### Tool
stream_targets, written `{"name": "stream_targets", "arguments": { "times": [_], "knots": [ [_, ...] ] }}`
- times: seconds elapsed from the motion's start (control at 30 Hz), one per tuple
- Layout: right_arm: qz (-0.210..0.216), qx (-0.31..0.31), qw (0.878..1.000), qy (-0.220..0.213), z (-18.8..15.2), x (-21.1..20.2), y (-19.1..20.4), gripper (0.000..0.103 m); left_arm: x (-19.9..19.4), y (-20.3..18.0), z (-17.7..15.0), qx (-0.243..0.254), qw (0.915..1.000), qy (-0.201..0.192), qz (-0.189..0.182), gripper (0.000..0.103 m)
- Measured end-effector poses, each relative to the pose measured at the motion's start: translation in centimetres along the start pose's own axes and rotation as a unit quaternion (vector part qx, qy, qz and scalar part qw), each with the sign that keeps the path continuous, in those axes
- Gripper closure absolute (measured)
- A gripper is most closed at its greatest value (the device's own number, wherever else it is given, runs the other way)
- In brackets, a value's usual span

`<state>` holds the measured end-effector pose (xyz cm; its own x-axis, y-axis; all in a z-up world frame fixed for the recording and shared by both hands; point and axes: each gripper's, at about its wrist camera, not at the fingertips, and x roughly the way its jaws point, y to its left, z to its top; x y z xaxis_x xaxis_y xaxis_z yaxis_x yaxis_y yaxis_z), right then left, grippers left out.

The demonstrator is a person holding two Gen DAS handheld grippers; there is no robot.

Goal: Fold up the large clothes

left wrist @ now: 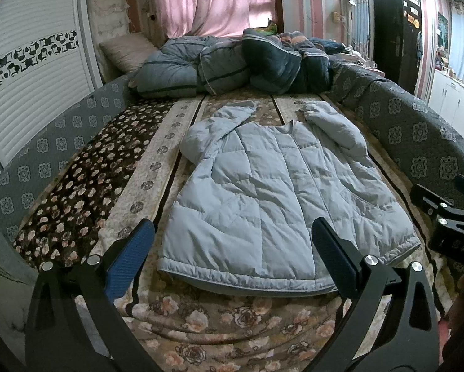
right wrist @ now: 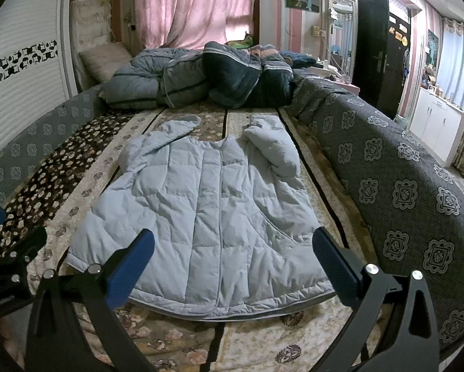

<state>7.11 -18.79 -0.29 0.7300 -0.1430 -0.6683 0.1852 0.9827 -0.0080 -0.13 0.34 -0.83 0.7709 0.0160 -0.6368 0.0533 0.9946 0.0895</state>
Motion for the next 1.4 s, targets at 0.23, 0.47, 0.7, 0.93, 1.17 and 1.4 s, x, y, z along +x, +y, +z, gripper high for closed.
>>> {"name": "stream_targets", "arguments": {
  "times": [0.23,0.47,0.7,0.93,1.17,1.4],
  "knots": [
    [0.009,-0.009,1.000,0.004,-0.3,0.4,0.5,0.002,0.2,0.0,-0.2,-0.001,1.0000,0.003,0.000,0.003],
    [0.021,-0.011,1.000,0.001,-0.3,0.6,0.7,0.002,0.5,0.4,-0.3,-0.012,0.9999,0.002,0.000,0.003],
    [0.035,-0.001,0.999,0.011,-0.6,1.3,0.5,0.002,1.0,1.0,-0.2,-0.020,0.9997,0.004,-0.014,0.003],
    [0.043,0.004,0.999,-0.001,-0.9,2.2,0.0,0.001,1.8,1.3,-0.6,-0.019,0.9992,-0.009,-0.033,0.003],
    [0.032,-0.021,0.999,-0.015,-0.6,3.6,0.9,0.002,4.9,1.2,-0.6,0.006,0.9997,0.003,-0.024,0.003],
    [0.016,-0.037,0.999,-0.007,0.0,5.8,-0.3,0.002,8.0,2.9,1.7,-0.007,0.9997,0.002,-0.025,0.003]
  ]
}}
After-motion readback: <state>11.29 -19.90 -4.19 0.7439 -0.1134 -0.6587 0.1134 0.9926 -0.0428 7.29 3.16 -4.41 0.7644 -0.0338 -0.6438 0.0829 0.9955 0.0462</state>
